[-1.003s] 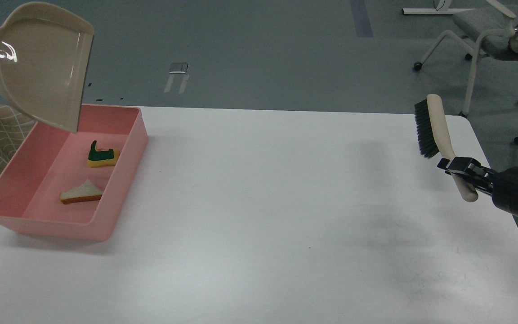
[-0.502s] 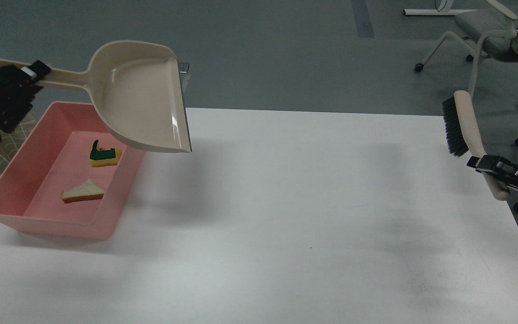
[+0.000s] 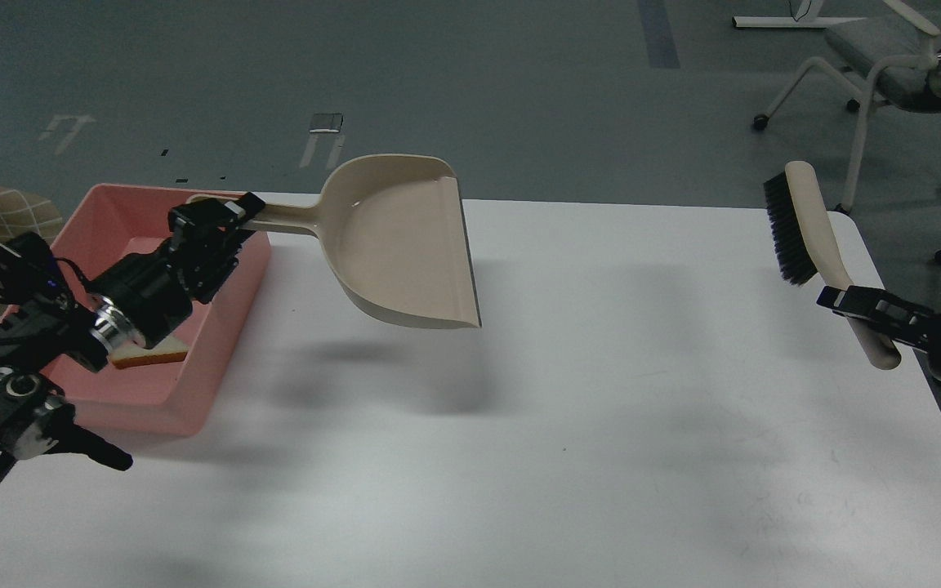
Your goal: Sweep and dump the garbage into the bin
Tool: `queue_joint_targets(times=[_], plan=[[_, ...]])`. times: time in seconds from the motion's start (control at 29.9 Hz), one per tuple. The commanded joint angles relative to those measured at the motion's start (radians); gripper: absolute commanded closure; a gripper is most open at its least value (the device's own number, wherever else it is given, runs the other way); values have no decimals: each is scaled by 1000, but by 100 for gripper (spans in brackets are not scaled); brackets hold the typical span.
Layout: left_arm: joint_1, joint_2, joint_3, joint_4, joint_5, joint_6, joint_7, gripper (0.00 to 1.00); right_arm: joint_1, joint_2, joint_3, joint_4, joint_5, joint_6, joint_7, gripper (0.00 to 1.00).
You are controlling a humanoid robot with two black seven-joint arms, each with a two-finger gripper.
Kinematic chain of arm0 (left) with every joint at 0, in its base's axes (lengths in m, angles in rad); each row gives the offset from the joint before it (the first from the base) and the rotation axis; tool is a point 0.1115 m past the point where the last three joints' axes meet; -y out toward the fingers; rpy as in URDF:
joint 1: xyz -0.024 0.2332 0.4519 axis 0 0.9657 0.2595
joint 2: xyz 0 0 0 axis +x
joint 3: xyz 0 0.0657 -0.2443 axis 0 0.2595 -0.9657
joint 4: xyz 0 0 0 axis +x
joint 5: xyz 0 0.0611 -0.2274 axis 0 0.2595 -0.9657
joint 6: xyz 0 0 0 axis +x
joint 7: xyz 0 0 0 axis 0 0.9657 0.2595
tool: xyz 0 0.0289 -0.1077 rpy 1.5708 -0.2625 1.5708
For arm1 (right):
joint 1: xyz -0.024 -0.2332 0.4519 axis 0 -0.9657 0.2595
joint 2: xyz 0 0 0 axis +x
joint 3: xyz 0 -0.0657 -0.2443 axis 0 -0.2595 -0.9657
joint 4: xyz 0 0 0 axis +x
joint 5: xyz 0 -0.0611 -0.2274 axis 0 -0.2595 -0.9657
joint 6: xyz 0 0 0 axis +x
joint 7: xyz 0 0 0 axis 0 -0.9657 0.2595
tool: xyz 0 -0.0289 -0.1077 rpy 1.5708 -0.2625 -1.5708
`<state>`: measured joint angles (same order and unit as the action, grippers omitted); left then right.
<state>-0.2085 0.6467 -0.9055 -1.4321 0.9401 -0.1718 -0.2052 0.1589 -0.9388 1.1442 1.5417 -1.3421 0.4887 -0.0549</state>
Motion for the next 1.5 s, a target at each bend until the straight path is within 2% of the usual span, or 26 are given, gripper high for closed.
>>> queue_joint_targets(times=[0.0, 0.1, 0.2, 0.47, 0.7, 1.07, 1.14, 1.2, 1.27, 1.3, 1.34, 1.37, 1.44, 1.47], plan=[[-44, -91, 91, 54, 0, 23, 0, 100, -41, 1, -1, -6, -47, 0, 0, 100], [-61, -191, 112, 136, 2, 35, -5, 100, -70, -24, 0, 3, -60, 0, 1, 100], [-63, -235, 114, 163, 2, 49, -3, 100, -75, -60, -1, 9, -58, 0, 1, 100], [-74, -291, 116, 248, 2, 66, -10, 100, -97, -81, -12, -2, -75, 0, 1, 100], [-71, -341, 145, 251, 3, 84, -10, 100, -110, -37, -15, 1, -132, 0, -2, 100], [-69, -331, 178, 251, 38, 97, -10, 99, -108, -3, -47, 5, -144, 0, -2, 100], [-65, -335, 177, 251, 58, 97, -10, 88, -104, 23, -49, 5, -146, 0, -5, 100], [-63, -344, 175, 249, 69, 97, -10, 88, -99, 49, -50, 5, -147, 0, -11, 100], [-61, -343, 175, 248, 71, 97, -10, 80, -95, 70, -50, 5, -161, 0, -19, 100], [-60, -343, 175, 248, 71, 97, -10, 73, -94, 77, -50, 5, -169, 0, -20, 100], [-60, -341, 175, 248, 71, 97, -10, 58, -90, 86, -58, 5, -186, 0, -20, 100], [-61, -340, 175, 248, 69, 97, -10, 48, -85, 89, -75, 6, -195, 0, -20, 100], [-61, -337, 174, 246, 66, 97, -10, 35, -73, 90, -102, 11, -195, 0, -20, 100], [-61, -337, 174, 246, 66, 97, -10, 35, -73, 90, -103, 11, -195, 0, -20, 100]])
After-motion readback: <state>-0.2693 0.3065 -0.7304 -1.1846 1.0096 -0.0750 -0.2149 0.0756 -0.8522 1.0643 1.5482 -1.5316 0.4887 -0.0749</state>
